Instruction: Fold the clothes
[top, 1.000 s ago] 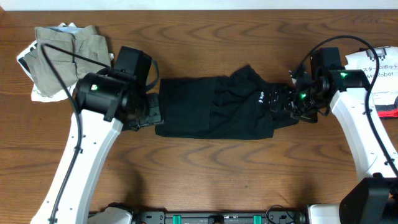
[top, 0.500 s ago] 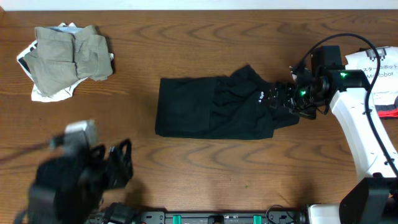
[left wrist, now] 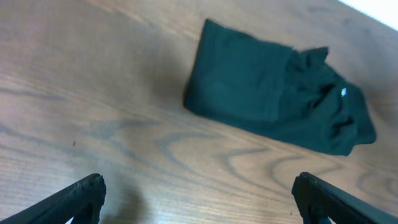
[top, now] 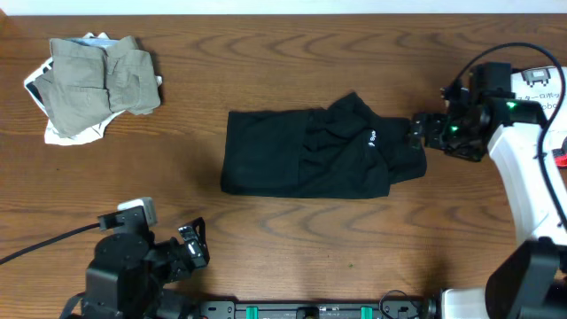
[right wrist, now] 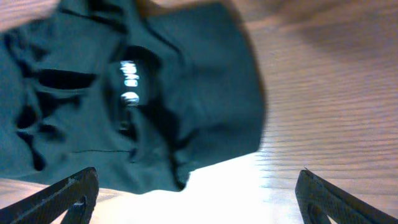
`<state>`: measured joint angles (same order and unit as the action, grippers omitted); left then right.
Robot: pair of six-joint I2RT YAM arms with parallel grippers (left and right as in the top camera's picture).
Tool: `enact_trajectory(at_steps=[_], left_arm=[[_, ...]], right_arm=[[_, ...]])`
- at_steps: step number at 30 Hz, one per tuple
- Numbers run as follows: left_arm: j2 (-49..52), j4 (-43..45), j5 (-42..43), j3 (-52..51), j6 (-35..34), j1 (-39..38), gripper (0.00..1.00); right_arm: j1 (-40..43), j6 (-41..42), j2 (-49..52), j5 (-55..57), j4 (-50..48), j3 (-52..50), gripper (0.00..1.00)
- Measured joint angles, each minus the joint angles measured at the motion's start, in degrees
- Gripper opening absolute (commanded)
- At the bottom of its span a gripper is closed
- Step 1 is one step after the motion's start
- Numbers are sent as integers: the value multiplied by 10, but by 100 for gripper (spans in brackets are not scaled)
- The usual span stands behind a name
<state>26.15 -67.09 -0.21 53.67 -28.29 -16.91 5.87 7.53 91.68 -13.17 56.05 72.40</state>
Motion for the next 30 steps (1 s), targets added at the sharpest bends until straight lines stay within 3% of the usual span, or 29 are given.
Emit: enact_trajectory(at_steps=[12, 30], left_arm=[[0, 0, 0, -20, -3, 0, 98], [0, 0, 0, -20, -4, 0, 98]], right_arm=[[76, -106, 112, -91, -23, 0, 99], [108, -187, 166, -146, -63, 0, 99]])
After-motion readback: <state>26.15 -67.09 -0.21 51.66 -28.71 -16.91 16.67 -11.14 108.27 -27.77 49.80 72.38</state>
